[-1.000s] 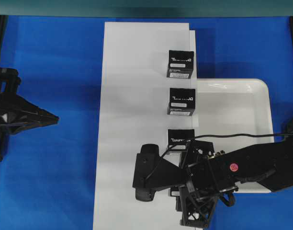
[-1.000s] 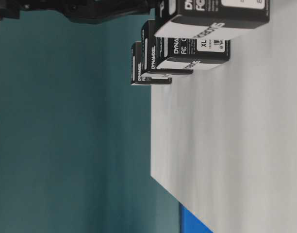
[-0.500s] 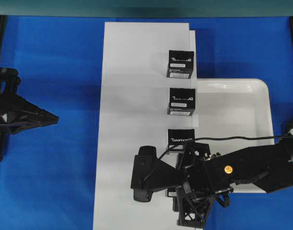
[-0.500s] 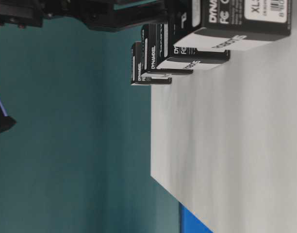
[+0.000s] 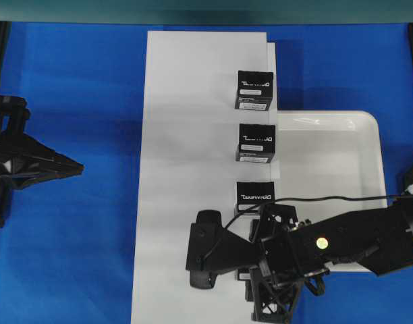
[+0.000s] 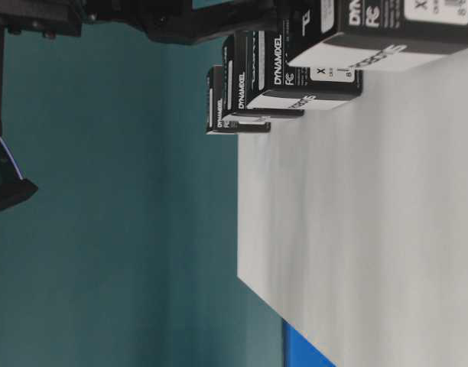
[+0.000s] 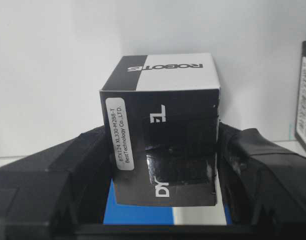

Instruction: Place the box from the white plastic tray onto the white base.

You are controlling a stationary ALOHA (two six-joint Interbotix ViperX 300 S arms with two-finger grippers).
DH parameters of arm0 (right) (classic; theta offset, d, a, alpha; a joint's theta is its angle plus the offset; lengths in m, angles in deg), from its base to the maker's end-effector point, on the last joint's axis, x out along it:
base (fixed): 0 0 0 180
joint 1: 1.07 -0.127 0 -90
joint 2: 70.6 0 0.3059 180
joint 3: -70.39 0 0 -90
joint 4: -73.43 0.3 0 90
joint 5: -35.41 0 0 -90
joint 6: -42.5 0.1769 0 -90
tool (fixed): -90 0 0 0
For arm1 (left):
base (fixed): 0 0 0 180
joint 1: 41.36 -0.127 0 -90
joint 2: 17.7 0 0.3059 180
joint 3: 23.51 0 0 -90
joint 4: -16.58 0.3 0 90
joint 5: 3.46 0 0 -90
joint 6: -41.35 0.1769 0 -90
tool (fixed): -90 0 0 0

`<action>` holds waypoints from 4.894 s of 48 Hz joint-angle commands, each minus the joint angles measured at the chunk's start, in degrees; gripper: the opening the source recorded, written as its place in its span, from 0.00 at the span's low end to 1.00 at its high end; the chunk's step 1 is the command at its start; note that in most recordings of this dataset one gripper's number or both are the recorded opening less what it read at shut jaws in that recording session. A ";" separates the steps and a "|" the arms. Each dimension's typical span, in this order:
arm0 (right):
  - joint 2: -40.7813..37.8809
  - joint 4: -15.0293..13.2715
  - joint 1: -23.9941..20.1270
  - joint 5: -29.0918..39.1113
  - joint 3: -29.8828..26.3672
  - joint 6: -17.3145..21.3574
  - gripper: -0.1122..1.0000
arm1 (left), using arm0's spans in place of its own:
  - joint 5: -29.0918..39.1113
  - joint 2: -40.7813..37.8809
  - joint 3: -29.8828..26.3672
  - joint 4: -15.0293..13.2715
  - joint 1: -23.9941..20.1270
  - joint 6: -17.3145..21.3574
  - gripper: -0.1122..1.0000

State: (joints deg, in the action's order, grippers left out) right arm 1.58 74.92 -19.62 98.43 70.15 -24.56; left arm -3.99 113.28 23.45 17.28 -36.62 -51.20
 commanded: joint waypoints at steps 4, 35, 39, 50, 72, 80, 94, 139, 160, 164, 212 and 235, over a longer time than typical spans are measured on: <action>-0.53 0.00 -0.18 -0.35 -0.18 0.00 0.65 | -0.26 -0.26 -1.23 0.18 0.09 0.09 0.04; -0.53 0.00 -0.18 -2.37 1.67 0.00 0.63 | -0.26 -0.35 -1.23 0.18 0.09 0.09 0.04; -0.53 0.00 -0.18 -2.29 1.67 0.00 0.63 | -0.26 -0.35 -1.23 0.18 0.09 0.09 0.04; -0.53 -0.09 -0.18 -2.37 1.67 -0.88 0.63 | -0.26 -0.35 -1.23 0.18 0.09 0.09 0.04; 0.26 -1.49 -0.62 -5.01 2.37 -2.11 1.00 | -0.26 -0.35 -1.05 0.18 0.09 0.09 0.04; 0.88 -1.49 -0.62 -5.01 2.37 -2.02 1.00 | -0.26 -0.35 -1.05 0.18 0.09 0.18 0.04; 8.09 -2.37 0.09 -7.03 2.99 0.35 1.00 | 1.23 -0.09 -0.70 0.18 -0.09 -0.09 0.04; 46.23 -15.91 6.15 -31.64 23.38 0.35 0.99 | 3.25 0.62 -0.44 0.18 -0.26 -0.26 0.04; 63.63 -18.63 11.43 -30.76 31.64 0.18 0.99 | 2.11 3.69 -0.70 0.18 -0.09 -0.18 0.04; 67.06 -18.63 12.04 -30.15 32.96 0.26 0.99 | 2.02 4.31 -0.62 0.18 -0.18 -0.18 0.04; 79.01 -18.63 14.94 -29.36 40.61 0.26 0.99 | 0.79 4.66 -0.79 0.18 -0.09 -0.18 0.04; 79.10 -19.60 16.00 -28.74 42.01 0.09 0.99 | -3.16 4.31 -0.79 0.18 -0.09 -0.09 0.04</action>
State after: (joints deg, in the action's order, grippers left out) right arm 80.85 55.76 -4.06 69.95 112.42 -24.56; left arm -6.45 118.11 23.62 17.28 -36.79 -51.28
